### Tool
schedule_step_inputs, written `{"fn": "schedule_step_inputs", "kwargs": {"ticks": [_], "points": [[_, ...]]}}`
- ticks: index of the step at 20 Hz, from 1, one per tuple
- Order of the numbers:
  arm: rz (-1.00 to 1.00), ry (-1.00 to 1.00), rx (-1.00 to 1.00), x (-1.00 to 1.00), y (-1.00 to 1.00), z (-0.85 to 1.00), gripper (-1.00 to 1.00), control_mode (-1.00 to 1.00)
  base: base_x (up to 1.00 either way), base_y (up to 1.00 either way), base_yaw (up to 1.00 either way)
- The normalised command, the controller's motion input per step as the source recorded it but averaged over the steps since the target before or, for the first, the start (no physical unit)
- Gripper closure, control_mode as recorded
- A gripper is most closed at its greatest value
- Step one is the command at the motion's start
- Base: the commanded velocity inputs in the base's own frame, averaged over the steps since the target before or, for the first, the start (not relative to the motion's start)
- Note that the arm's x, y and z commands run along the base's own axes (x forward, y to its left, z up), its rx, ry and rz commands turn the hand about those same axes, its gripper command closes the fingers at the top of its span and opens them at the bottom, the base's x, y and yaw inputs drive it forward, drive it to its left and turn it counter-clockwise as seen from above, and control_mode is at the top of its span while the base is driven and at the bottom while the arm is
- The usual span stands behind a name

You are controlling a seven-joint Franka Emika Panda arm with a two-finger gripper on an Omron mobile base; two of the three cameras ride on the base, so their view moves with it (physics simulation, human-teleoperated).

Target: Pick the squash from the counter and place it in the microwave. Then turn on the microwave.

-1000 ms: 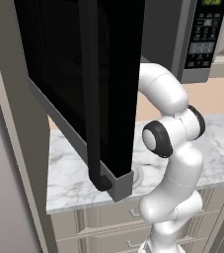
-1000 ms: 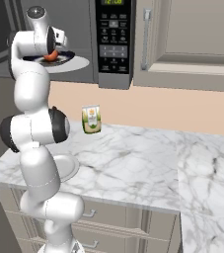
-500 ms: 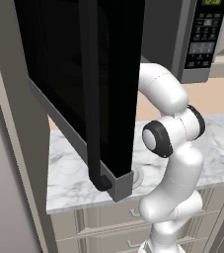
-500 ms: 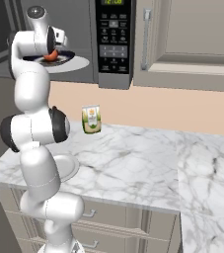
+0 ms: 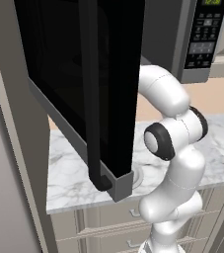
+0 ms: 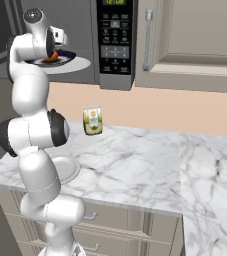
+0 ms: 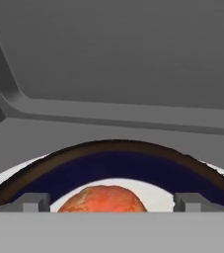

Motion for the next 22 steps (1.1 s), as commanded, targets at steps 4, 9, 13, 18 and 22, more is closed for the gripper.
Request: {"fn": "schedule_step_inputs", "kwargs": {"ticks": [4, 9, 13, 18, 22], "points": [[0.0, -0.05, 0.0, -0.22, -0.06, 0.12, -1.0, -1.0, 0.0, 0.0, 0.0], [0.0, 0.0, 0.0, -0.26, -0.12, 0.22, -1.0, -1.0, 0.0, 0.0, 0.0], [0.0, 0.0, 0.0, -0.28, -0.13, 0.14, -1.0, -1.0, 0.0, 0.0, 0.0], [0.0, -0.01, 0.0, -0.34, -0.09, 0.09, -1.0, -1.0, 0.0, 0.0, 0.0], [0.0, 0.0, 0.0, -0.37, -0.09, 0.09, -1.0, -1.0, 0.0, 0.0, 0.0]]}}
